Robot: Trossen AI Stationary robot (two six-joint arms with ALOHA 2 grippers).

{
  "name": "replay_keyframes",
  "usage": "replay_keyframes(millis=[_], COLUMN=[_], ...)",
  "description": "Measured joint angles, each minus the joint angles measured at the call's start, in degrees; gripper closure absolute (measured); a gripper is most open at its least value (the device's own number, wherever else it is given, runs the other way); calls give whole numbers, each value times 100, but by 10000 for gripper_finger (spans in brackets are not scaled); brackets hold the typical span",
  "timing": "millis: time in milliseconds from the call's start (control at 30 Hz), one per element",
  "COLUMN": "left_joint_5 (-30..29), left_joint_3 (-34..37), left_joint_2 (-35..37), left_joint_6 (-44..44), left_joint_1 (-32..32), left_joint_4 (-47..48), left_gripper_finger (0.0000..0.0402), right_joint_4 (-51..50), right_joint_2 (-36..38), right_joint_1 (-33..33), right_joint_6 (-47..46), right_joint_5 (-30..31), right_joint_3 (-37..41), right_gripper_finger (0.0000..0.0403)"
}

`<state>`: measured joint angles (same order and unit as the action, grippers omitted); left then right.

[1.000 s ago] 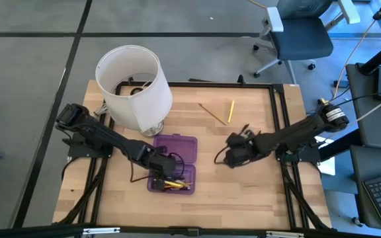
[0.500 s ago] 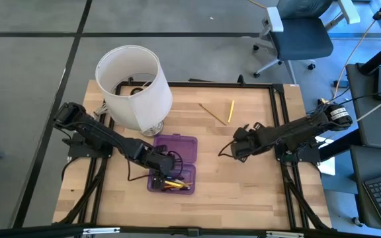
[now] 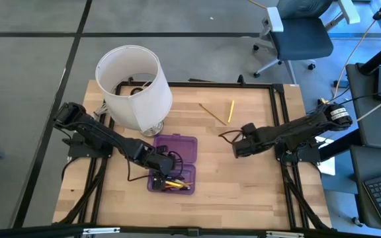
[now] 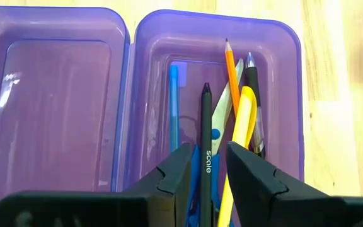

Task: Pick & place school supplies into a supply box
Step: Put the black pen into the purple supply box

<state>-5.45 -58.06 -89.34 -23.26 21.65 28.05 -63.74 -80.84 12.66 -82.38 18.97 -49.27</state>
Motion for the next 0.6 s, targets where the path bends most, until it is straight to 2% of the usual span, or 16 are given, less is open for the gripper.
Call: replay_keyframes(millis=[300, 600], left_joint_5=[48, 48], left_joint_3=[2, 4], left_joint_2=[0, -2], left_joint_6=[2, 106], left_joint_1=[0, 0], left_joint_4=[2, 2], left_gripper_finger=[311, 311], right_joint_4=[161, 1213], right_joint_2=[-2, -2], right_joint_1=[-45, -51], right_joint_6=[-1010, -1351], right_joint_5=[-238, -260], right_joint_3=[714, 1214], right_gripper_finger=[221, 221])
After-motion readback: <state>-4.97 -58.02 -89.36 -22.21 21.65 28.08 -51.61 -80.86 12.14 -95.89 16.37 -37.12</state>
